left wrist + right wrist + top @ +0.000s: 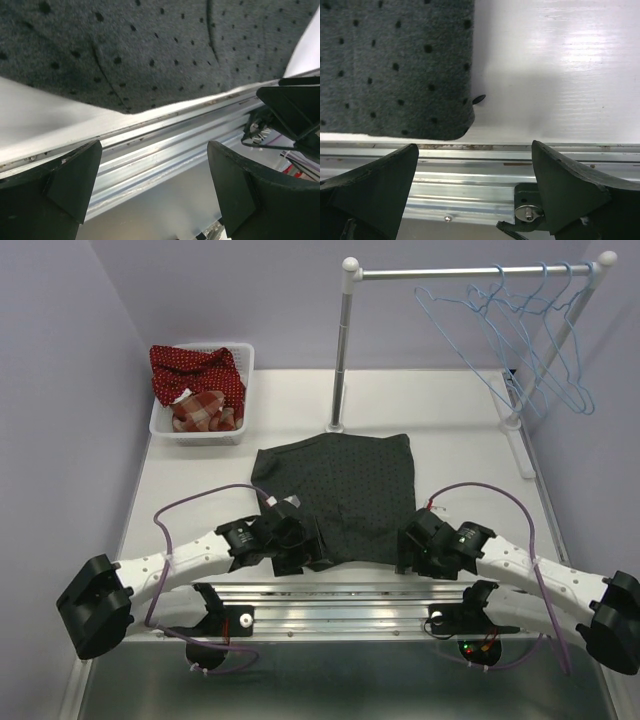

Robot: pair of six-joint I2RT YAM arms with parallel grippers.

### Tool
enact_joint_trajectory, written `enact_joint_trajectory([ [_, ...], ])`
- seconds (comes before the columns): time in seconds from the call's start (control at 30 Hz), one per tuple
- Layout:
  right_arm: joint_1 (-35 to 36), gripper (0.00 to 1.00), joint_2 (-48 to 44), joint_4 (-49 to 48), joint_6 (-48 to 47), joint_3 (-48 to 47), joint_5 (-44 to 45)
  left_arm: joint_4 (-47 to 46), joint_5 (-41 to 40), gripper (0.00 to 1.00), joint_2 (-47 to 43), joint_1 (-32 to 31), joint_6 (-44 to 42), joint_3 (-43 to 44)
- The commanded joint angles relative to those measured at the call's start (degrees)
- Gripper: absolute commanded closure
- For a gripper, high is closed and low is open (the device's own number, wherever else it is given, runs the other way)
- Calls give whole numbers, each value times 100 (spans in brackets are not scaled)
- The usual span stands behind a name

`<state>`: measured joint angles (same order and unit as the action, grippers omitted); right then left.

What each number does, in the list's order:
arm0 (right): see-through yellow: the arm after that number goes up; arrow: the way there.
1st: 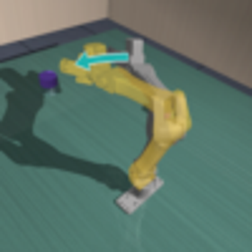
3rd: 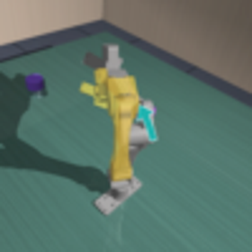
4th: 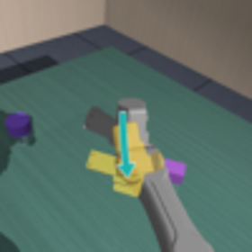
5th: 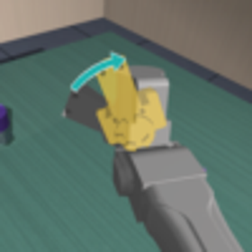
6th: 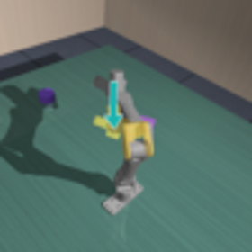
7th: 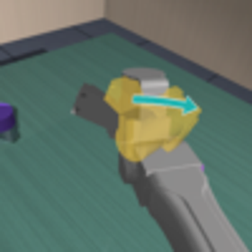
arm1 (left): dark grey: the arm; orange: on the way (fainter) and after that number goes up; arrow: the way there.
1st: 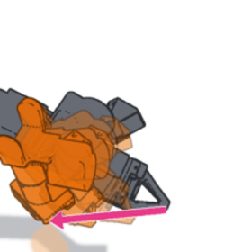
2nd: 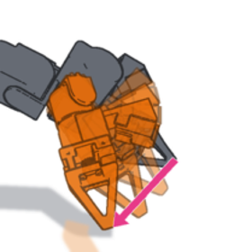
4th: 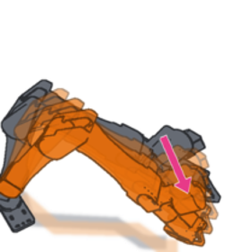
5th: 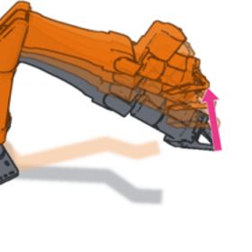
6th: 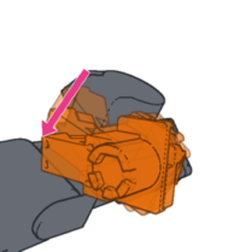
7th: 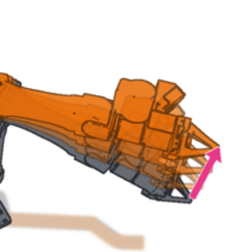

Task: Place the skirt on the hanger

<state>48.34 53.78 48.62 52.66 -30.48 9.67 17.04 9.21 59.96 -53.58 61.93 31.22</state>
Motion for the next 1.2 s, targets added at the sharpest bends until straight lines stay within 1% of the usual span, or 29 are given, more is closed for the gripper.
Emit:
enact_joint_trajectory([
  [0.0,-35,0,202,-248,226,33,421,-411,1,1,243,-29,-32,314],
  [0.17,-35,0,361,-563,473,183,720,-403,-16,1,244,-29,-76,332],
  [0.2,-35,0,335,-825,464,270,746,-386,-25,1,244,-29,-85,349],
  [0.27,-35,0,352,-1073,280,306,886,-368,-51,1,235,-29,-102,341],
  [0.3,-35,0,379,-1178,236,236,1209,-350,-60,1,226,-29,-102,332],
  [0.4,-35,0,572,-1494,-124,78,1643,-306,-95,1,165,-21,-67,279],
  [0.47,-35,0,651,-1871,-440,77,1739,-306,-113,1,69,-21,-32,235],
  [0.63,-35,0,573,-2663,-792,226,1643,-306,-183,1,-143,-29,82,139],
  [0.7,-35,3,493,-3024,-959,332,1661,-271,-192,1,-196,-29,91,112],
  [0.73,-35,9,476,-3121,-1055,341,1643,-254,-183,1,-204,-29,100,112],
  [0.83,-35,15,475,-3490,-1232,455,1766,-157,-183,1,-204,-29,82,130],
  [0.9,-35,22,537,-3710,-1355,490,1793,-104,-200,1,-213,-29,82,138],
  [0.93,-35,32,633,-3763,-1373,490,1793,-78,-201,1,-205,-29,82,156],
  [1.0,-35,46,730,-3851,-1426,473,1775,-60,-209,1,-222,-29,74,165],
  [1.03,-35,61,791,-3877,-1434,438,1758,-60,-209,1,-239,-29,65,182],
  [1.1,-35,74,836,-3852,-1461,359,1696,-69,-183,1,-257,-29,30,191],
  [1.13,-35,84,810,-3808,-1478,158,1661,-69,-157,1,-283,-29,-23,191],
  [1.17,-35,90,783,-3720,-1522,17,1609,-69,-148,1,-292,-29,-32,200],
])
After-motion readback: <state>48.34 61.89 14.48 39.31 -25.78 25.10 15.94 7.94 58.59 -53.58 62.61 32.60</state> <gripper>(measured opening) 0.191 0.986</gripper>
